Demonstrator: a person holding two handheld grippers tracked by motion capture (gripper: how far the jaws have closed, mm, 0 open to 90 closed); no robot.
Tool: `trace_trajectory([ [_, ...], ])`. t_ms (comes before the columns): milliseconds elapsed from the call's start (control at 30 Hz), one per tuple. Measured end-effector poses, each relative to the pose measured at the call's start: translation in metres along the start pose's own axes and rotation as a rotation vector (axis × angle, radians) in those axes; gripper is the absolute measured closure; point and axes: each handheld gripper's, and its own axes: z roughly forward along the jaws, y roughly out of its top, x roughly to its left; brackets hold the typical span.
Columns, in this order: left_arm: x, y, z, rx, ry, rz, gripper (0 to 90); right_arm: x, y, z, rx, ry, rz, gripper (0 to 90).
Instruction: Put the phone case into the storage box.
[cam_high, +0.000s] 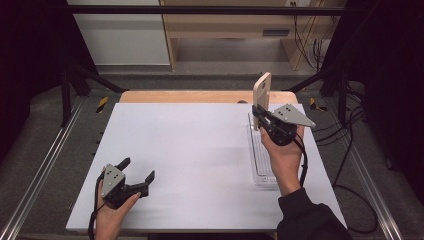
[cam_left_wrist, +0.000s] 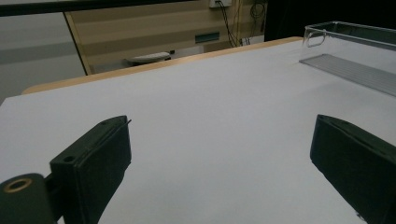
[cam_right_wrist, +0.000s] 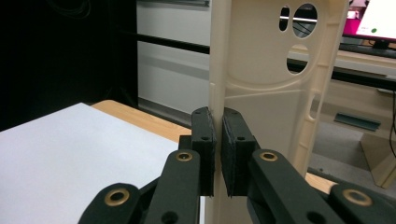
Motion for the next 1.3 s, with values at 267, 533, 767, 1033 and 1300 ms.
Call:
trace_trajectory([
  [267, 0.006, 0.000, -0.002, -0.043, -0.013, -0.051, 3.2, -0.007, -0.009, -0.004, -0.006, -0.035, 0.029, 84.8],
  [533, 0.005, 0.000, -0.004, -0.059, -0.018, -0.048, 2.2, -0.015, -0.020, -0.007, -0.012, -0.057, 0.097, 84.8],
  [767, 0.006, 0.000, -0.004, -0.060, -0.020, -0.044, 2.3, -0.018, -0.025, -0.005, -0.003, -0.062, 0.130, 84.8],
  [1033, 0.008, -0.001, -0.004, -0.064, -0.020, -0.056, 2.8, -0.019, -0.028, -0.005, 0.004, -0.066, 0.156, 84.8],
  [1300, 0.005, -0.001, -0.003, -0.060, -0.026, -0.042, 2.9, -0.023, -0.035, 0.002, 0.035, -0.075, 0.181, 84.8],
])
